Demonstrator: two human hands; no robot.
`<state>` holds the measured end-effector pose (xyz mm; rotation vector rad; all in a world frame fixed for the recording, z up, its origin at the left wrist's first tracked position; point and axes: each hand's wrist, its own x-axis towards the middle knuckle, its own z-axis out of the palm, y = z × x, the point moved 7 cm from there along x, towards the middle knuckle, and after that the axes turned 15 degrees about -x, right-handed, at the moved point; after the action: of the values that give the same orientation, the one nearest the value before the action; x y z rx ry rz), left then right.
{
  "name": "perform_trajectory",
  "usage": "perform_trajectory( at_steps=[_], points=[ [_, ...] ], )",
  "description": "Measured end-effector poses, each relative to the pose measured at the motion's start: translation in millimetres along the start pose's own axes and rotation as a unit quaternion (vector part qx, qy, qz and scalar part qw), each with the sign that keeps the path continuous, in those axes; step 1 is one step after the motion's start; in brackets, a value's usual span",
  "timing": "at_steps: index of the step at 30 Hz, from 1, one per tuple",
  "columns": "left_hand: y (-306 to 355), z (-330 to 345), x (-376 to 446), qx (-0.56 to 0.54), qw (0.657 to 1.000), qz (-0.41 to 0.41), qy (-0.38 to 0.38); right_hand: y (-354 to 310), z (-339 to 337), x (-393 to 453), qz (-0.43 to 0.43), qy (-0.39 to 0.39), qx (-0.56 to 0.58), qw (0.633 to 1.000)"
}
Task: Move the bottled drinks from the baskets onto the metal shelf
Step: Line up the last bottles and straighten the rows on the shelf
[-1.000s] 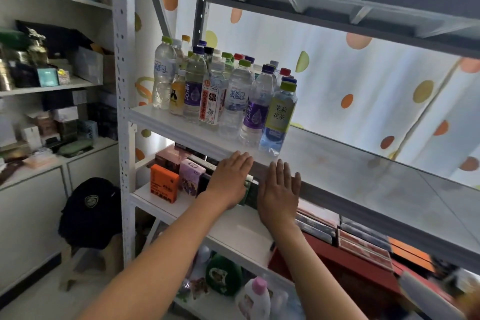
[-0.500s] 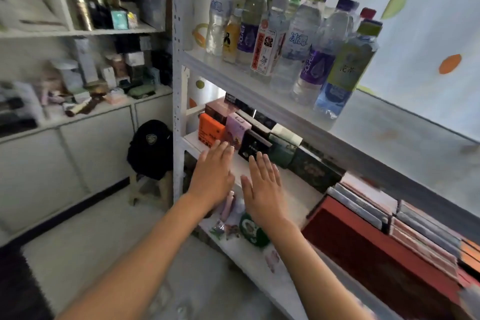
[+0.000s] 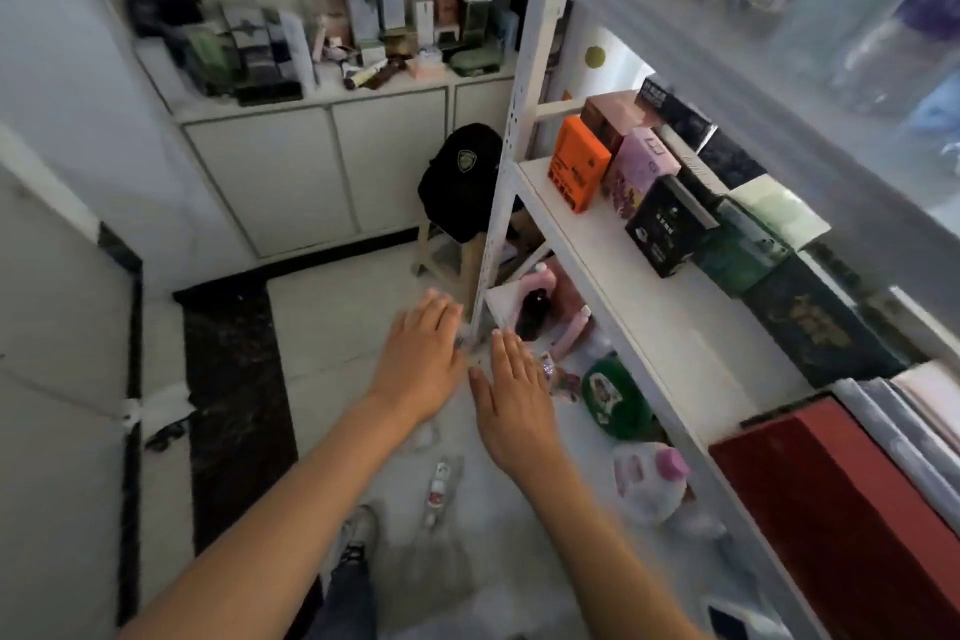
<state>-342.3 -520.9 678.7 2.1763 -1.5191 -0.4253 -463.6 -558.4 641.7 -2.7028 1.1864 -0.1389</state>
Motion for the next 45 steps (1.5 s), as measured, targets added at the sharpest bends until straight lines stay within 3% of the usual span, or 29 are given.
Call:
perform_trajectory(
  at_steps=[5, 11, 19, 23, 27, 33, 38, 41, 45],
  points=[
    [-63.4, 34.4, -33.7, 0.008, 0.996, -0.089, -0.02, -19.8, 79.6, -5.9, -0.035, -0.09, 0.029, 0.995],
    [-146.7, 95.2, -53.2, 0.007, 0.983, -0.159, -0.097, -25.6, 174.9, -6.7, -0.052, -0.177, 0.013, 0.983],
    [-259.1, 208.6, -19.7, 0.046, 0.954, -0.16, -0.247, -14.7, 304.3, 27.8, 0.001, -0.243, 0.014, 0.97],
    [-320.1, 295.0, -14.8, 0.1, 0.911, -0.126, -0.378, -2.4, 386.0, 33.2, 0.026, -0.251, 0.01, 0.968],
    [-381.2, 377.7, -16.0, 0.132, 0.88, -0.132, -0.438, 10.4, 485.5, 22.6, 0.013, -0.304, -0.015, 0.952],
    [-456.6, 502.3, -25.0, 0.032, 0.876, -0.21, -0.433, 52.1, 633.4, -9.9, -0.024, -0.43, -0.115, 0.895],
    [-531.0, 587.0, -11.4, -0.111, 0.867, -0.373, -0.311, 90.6, 739.7, -25.2, -0.097, -0.465, -0.197, 0.858],
    [-577.5, 625.5, 10.9, -0.165, 0.848, -0.468, -0.185, 104.8, 790.8, -18.3, -0.13, -0.448, -0.213, 0.858],
    [-622.1, 665.2, 39.2, -0.265, 0.773, -0.574, -0.054, 100.8, 824.4, 4.6, -0.23, -0.306, -0.219, 0.898]
  ],
)
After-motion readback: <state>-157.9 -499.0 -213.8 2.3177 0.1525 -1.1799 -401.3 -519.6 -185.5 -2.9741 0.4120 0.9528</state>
